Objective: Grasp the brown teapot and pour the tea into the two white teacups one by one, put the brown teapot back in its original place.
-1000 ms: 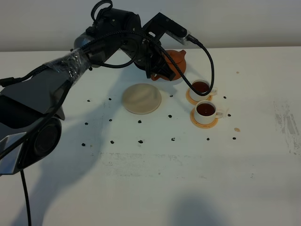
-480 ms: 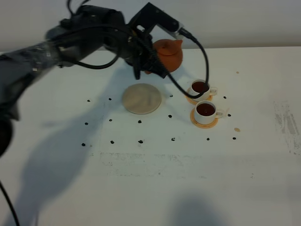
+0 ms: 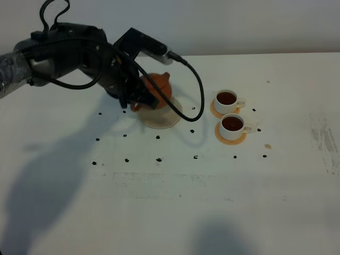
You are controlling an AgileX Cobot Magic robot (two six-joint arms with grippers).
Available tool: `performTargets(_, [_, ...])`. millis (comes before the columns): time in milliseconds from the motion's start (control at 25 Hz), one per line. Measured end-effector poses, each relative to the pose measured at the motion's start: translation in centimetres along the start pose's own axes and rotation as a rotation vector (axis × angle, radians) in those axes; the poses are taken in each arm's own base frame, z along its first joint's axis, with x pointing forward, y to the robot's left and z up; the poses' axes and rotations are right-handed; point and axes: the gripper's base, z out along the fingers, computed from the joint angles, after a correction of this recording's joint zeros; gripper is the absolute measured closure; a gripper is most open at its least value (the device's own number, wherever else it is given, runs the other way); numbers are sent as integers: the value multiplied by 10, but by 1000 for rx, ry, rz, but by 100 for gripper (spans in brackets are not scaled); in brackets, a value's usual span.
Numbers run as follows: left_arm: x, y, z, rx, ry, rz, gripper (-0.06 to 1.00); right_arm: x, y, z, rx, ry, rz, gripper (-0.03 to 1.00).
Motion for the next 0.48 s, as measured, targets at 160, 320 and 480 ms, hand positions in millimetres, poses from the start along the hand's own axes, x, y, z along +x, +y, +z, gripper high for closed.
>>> performTargets(160, [8,-1,6,9,24,-11,86,0,0,0,0,0,0,48])
performTargets(320, [7,0,7,3,2,-14,86,0,0,0,0,0,0,48])
performTargets(480, [7,0,11,-1,-9,-15,86,0,0,0,0,0,0,48])
